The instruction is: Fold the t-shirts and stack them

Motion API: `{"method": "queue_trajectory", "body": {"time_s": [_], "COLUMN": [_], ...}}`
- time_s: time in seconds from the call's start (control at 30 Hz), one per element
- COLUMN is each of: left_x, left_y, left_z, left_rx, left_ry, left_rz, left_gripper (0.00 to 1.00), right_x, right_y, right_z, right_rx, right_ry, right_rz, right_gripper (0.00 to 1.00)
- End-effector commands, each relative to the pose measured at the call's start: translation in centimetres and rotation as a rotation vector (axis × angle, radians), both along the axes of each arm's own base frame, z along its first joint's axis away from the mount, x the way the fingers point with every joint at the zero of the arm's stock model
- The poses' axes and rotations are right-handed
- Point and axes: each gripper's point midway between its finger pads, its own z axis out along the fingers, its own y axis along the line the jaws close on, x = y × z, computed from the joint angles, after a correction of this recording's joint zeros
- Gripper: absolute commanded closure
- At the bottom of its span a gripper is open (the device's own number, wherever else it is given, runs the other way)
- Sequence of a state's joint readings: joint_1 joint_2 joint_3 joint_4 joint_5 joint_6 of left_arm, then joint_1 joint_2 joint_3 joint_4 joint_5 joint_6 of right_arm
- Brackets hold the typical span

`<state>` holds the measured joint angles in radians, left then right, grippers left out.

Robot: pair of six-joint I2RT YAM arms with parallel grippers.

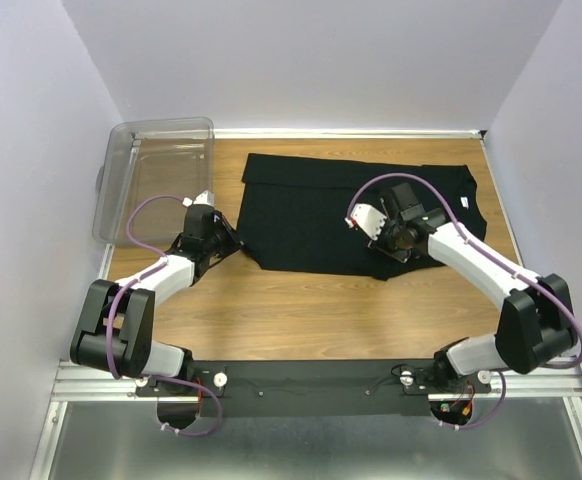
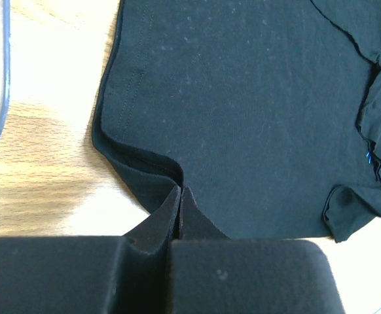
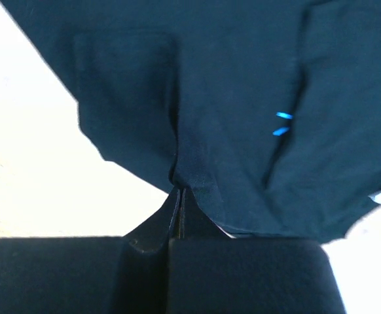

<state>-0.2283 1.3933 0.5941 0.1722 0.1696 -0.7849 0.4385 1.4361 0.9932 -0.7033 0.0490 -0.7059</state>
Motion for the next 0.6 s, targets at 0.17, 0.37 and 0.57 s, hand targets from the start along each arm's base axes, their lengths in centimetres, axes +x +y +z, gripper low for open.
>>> {"method": "queue_trajectory", "body": {"time_s": [0.17, 0.37, 0.57], "left_x": [0.2, 0.1, 0.6], "left_y": [0.1, 0.4, 0.7], "left_z": [2.1, 2.9, 2.9], "left_rx": [0.001, 0.006, 0.007], "left_ry": [-0.056, -0.07, -0.065], "left_rz": [-0.018, -0.001, 0.015], "left_gripper": [1.0, 1.0, 1.0], "right_x": [1.6, 2.0, 2.2], "right_y": [-2.1, -3.8, -7.3], "right_z": [6.0, 9.8, 12.3], "right_rx": [0.013, 0.021, 0.023], "right_ry": [-0.176, -0.296, -0.373], "right_rz": [-0.127, -0.193, -0.298], "right_gripper": [0.99, 0.99, 1.0]}}
